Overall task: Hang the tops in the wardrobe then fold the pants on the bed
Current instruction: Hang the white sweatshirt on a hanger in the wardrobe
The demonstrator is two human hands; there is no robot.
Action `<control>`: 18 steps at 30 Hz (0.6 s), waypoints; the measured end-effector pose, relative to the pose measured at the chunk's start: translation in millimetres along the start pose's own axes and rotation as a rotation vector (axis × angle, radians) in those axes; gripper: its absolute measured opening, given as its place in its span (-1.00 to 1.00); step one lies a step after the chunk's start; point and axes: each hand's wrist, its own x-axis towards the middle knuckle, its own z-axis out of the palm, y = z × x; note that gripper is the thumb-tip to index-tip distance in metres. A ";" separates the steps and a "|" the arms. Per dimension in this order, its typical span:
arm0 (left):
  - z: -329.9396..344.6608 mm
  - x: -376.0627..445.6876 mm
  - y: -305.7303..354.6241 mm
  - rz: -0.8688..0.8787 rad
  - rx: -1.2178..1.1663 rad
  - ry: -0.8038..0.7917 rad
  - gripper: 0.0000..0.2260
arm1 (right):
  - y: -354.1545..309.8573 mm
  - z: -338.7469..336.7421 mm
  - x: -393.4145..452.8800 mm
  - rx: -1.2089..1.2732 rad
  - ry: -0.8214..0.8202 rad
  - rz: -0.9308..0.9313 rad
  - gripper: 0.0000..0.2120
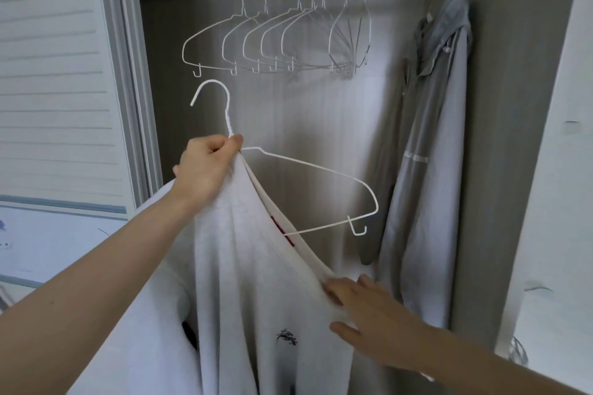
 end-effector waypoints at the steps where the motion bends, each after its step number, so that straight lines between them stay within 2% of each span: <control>1: -0.7 -0.3 -2.2 0.002 0.014 -0.003 -0.52 | 2.1 -2.3 0.4 -0.100 -0.034 -0.083 -0.67; 3: -1.4 0.1 -6.4 0.003 0.073 -0.017 -0.53 | 3.0 -9.2 -2.4 -0.282 -0.144 -0.316 -0.75; 4: -2.0 -0.2 -9.0 0.000 0.112 -0.020 -0.53 | 4.9 -11.5 -4.6 -0.339 -0.208 -0.396 -0.72; 7: -1.5 -4.0 -19.1 -0.008 0.199 -0.014 -0.55 | 16.7 -26.3 -4.4 -0.401 -0.283 -0.372 -0.65; 9: -1.6 -5.2 -24.3 -0.012 0.202 -0.017 -0.55 | 31.4 -43.1 0.3 -0.333 -0.231 -0.272 -0.68; 12: -3.6 -4.3 -25.5 -0.028 0.224 -0.038 -0.57 | 51.2 -76.2 8.8 -0.093 -0.111 -0.147 -0.72; 15: 5.2 -9.6 -18.9 0.006 0.296 -0.057 -0.57 | 51.8 -96.5 16.8 0.057 -0.015 -0.147 -0.85; 18: 19.2 -18.0 -8.7 0.063 0.380 -0.030 -0.60 | 34.5 -100.0 26.1 0.131 0.186 -0.119 -0.78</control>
